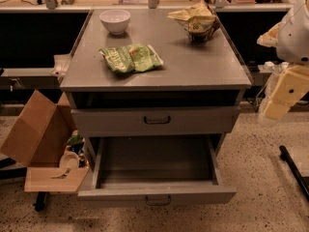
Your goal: Close middle drawer
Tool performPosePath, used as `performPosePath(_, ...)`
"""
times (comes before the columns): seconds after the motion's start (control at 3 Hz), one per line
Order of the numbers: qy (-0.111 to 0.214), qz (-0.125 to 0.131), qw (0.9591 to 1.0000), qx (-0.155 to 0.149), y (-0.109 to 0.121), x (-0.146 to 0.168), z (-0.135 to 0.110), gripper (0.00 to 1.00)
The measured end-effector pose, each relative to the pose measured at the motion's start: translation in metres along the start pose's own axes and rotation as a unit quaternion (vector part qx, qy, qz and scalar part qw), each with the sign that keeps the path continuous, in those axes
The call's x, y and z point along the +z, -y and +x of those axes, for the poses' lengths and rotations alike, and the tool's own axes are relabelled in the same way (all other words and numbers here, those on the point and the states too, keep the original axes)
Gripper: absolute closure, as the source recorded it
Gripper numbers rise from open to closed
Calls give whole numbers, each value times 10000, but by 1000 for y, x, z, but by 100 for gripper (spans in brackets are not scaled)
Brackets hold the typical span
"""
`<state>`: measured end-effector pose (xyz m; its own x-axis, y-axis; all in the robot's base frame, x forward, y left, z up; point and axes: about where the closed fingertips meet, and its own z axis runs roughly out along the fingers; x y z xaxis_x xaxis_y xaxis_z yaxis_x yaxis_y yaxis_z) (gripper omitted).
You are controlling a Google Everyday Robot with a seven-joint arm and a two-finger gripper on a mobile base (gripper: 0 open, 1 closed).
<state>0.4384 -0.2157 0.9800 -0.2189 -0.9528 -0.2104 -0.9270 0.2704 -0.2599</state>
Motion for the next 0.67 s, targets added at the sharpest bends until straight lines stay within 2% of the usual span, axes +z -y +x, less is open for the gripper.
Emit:
performPosePath(0.33, 0, -1, 10000, 0, 0, 0, 0, 0)
performPosePath(0.67, 8, -328, 9994, -50, -14, 28, 1, 0)
